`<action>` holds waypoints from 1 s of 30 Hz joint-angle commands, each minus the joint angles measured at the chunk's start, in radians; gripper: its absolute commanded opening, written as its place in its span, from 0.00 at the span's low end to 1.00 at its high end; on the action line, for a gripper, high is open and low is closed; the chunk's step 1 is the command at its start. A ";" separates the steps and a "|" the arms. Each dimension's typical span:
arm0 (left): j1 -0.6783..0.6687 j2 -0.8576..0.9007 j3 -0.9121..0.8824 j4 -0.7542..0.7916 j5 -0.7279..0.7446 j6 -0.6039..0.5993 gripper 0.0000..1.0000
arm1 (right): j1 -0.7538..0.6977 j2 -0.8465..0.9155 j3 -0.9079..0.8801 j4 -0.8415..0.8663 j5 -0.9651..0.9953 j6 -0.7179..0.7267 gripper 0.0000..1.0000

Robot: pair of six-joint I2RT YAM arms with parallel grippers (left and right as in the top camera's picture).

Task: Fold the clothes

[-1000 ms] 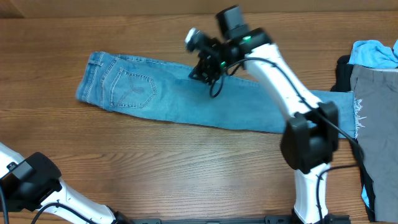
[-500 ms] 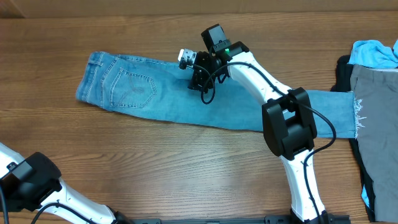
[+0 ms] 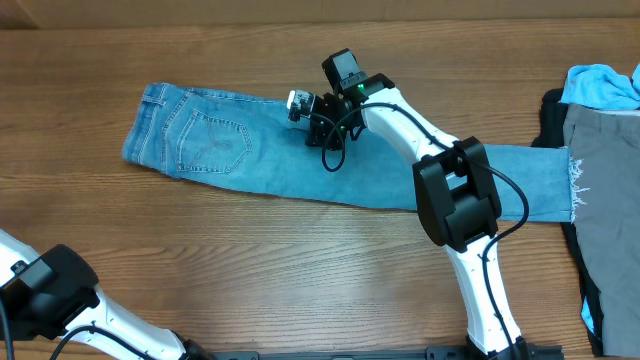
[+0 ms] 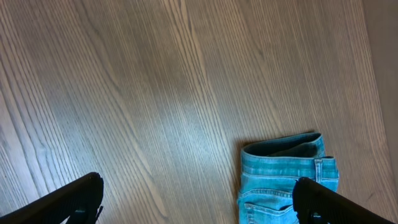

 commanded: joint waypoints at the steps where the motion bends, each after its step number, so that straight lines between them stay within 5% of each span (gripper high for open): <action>1: -0.002 0.005 -0.005 -0.002 -0.004 0.016 1.00 | -0.003 0.013 -0.001 0.002 -0.001 -0.005 0.45; 5: -0.002 0.005 -0.005 -0.002 -0.004 0.016 1.00 | -0.003 0.013 -0.001 -0.014 -0.001 -0.005 0.35; 10: -0.002 0.005 -0.005 -0.002 -0.004 0.016 1.00 | -0.003 0.011 0.018 -0.008 -0.001 0.007 0.04; 30: -0.002 0.005 -0.005 -0.002 -0.004 0.016 1.00 | -0.003 -0.105 0.048 0.000 0.003 0.010 0.04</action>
